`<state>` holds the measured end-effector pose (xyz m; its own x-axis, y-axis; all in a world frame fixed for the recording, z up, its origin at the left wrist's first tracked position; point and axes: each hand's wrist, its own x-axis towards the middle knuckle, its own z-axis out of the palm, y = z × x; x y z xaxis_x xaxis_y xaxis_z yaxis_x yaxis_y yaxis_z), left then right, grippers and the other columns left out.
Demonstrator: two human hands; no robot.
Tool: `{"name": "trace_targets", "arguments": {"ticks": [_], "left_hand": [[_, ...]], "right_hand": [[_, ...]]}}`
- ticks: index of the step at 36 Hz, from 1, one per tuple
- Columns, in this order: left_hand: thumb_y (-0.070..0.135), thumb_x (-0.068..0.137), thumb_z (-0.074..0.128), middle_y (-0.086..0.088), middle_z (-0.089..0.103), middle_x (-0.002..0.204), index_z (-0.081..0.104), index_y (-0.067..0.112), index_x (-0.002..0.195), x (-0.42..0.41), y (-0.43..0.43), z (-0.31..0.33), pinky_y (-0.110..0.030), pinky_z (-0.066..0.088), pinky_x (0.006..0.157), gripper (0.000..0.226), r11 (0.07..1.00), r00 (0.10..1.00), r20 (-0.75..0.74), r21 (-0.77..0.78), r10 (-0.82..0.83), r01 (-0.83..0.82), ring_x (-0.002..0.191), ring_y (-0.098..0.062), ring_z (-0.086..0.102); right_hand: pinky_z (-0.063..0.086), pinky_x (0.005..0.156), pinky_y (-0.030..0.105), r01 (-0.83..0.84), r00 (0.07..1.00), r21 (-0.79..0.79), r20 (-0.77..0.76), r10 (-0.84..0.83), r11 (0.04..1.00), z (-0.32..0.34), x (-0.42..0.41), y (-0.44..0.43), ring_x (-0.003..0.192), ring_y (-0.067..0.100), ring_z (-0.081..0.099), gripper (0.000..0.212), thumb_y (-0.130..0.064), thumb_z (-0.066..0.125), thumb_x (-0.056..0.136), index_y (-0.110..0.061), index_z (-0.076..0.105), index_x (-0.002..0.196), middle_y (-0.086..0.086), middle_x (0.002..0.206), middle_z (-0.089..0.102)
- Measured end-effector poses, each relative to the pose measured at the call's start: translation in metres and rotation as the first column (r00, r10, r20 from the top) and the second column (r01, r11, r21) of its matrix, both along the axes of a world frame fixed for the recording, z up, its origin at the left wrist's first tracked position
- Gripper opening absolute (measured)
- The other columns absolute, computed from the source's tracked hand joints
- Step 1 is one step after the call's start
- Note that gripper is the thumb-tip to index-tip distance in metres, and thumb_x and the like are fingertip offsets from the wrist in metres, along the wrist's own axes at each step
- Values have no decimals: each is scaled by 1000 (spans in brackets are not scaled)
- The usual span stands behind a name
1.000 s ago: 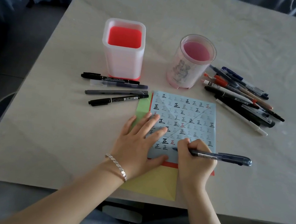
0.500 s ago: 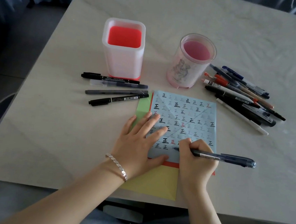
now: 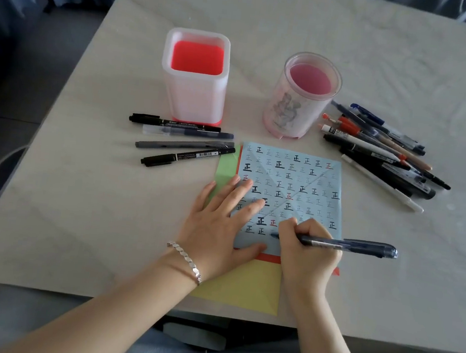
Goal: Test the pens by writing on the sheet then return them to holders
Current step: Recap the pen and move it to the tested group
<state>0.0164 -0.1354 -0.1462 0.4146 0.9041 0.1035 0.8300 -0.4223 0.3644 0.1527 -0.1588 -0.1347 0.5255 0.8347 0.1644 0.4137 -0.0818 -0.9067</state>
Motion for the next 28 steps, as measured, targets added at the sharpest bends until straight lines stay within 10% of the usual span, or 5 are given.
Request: {"name": "trace_targets", "arguments": {"ticks": [11,17,23,28], "left_hand": [[63,75,38,-6,44,142,55,25,126,-1,-1,0,-40,12,108,66,1000,1000,-2,-4,-5,5,134,-19,27],[64,74,38,-6,43,142,53,26,126,-1,-1,-1,-41,14,107,65,1000,1000,-18,-11,-6,6,134,-19,29],[62,77,40,-6,43,142,51,25,126,-4,-1,-1,-44,17,107,63,1000,1000,2,-3,-30,30,135,-22,33],[61,77,42,-7,41,143,50,25,127,-6,-1,-2,-45,15,107,63,999,999,18,-3,-43,43,136,-20,25]], "right_hand": [[27,45,15,108,992,-30,63,-106,994,2,-1,-1,45,12,34,31,-11,53,69,1,39,45,10,39,38],[31,45,18,147,977,-63,-147,-154,987,12,3,0,39,6,35,42,-3,60,81,-10,38,46,-6,37,40],[39,45,21,54,833,-157,-538,-131,986,39,22,8,40,15,48,59,-44,28,93,-5,56,58,3,41,54],[43,65,26,-68,918,-206,-397,-20,976,63,49,12,59,11,53,44,-21,37,87,-17,61,51,-2,58,61]]}}
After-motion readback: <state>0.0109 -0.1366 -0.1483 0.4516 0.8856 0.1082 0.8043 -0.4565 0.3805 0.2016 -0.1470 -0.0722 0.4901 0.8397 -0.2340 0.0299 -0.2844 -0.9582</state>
